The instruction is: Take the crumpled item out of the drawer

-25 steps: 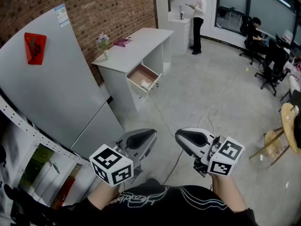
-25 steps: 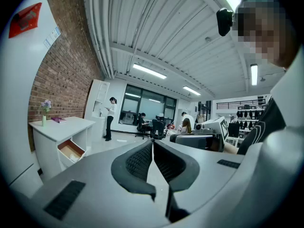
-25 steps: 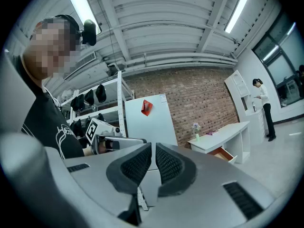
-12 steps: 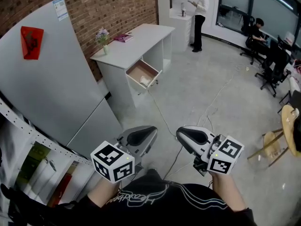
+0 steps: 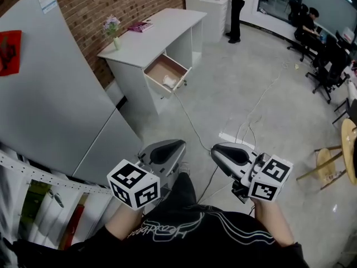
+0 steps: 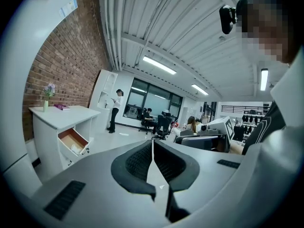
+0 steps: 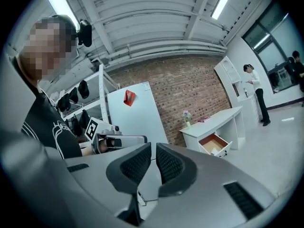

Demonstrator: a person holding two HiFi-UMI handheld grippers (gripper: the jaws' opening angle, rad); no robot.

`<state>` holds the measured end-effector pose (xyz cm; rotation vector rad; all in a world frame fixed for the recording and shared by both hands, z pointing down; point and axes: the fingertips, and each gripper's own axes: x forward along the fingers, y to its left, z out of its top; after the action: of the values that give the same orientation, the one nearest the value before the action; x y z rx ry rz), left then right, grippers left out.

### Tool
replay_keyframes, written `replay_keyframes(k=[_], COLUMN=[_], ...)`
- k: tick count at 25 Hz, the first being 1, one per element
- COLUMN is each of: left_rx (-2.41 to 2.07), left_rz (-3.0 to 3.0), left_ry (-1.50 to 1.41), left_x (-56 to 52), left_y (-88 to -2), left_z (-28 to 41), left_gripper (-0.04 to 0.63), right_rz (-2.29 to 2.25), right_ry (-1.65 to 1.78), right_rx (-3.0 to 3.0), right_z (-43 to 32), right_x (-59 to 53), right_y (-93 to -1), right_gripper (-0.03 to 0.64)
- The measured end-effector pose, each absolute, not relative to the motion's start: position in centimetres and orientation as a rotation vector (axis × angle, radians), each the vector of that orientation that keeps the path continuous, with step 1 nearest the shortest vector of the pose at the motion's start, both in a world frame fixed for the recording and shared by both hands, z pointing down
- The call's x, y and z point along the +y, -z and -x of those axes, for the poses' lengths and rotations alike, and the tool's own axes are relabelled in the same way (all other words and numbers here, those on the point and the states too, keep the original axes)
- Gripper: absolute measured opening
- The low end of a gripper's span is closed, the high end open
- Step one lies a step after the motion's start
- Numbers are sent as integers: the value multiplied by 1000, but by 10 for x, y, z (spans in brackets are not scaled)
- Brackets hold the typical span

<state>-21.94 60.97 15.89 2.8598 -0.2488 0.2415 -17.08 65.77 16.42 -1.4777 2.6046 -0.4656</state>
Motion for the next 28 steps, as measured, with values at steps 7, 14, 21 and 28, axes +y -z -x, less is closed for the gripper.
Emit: replay_keyframes(k=[7,14,21,28], left_rx=[-236,-224,-323,-399], left_rz=[-2801,-2722,-2626,-2595], left_ry=[-354,-493,-452,-418], left_x=[474,301,154,83], left_y=[-199,-242,-272,-296], left_z=[169,109,75,47], left_gripper=[31,31,31,31], right_rz=[1531,1570,1624,1590], right_ry=[584,754,773,805], right_rx=[2545,2501,2486,2561], right_z=[113,45,-6,-32], right_x=[527,357,229,145], right_y=[-197,-227,-242,-268], right_gripper=[58,58,58,59])
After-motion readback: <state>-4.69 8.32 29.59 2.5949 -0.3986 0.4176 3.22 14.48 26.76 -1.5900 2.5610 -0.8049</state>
